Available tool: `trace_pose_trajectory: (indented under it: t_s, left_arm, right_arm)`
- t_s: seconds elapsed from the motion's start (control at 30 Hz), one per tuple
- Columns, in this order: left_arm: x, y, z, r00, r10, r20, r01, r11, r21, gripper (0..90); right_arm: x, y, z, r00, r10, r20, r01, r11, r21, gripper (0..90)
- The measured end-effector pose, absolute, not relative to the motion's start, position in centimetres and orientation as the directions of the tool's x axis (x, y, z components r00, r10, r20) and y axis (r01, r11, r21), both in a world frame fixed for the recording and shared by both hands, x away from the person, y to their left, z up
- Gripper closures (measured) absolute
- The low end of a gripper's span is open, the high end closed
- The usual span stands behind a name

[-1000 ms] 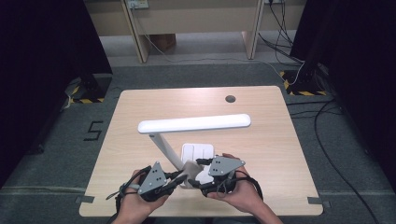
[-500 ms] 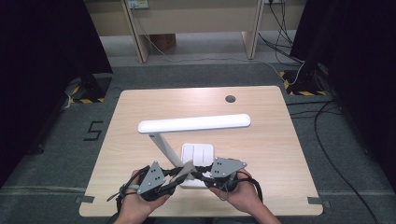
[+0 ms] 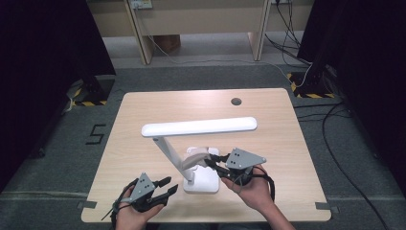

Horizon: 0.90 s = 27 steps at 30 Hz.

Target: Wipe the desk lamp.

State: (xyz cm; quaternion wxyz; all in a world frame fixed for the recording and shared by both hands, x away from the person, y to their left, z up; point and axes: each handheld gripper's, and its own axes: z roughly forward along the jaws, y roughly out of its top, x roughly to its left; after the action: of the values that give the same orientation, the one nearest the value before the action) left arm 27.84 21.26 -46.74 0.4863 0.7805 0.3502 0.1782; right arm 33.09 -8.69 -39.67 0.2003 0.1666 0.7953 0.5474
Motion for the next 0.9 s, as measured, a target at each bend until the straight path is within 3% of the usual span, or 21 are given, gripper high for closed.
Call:
trace_pose_trajectory:
  t_s: [0.3, 0.9]
  left_arm:
    - [30.3, 19.9, -49.6, 0.73, 0.676, -0.097, 0.422, -0.335, 0.842, 52.8]
    - [32.1, 18.6, -51.2, 0.757, 0.648, -0.088, 0.41, -0.364, 0.836, 58.3]
  right_arm:
    - [33.6, -7.4, -37.5, -0.864, 0.474, -0.173, -0.001, 0.34, 0.94, 80.6]
    - [34.0, -6.2, -36.7, -0.863, 0.471, -0.183, -0.017, 0.335, 0.942, 80.6]
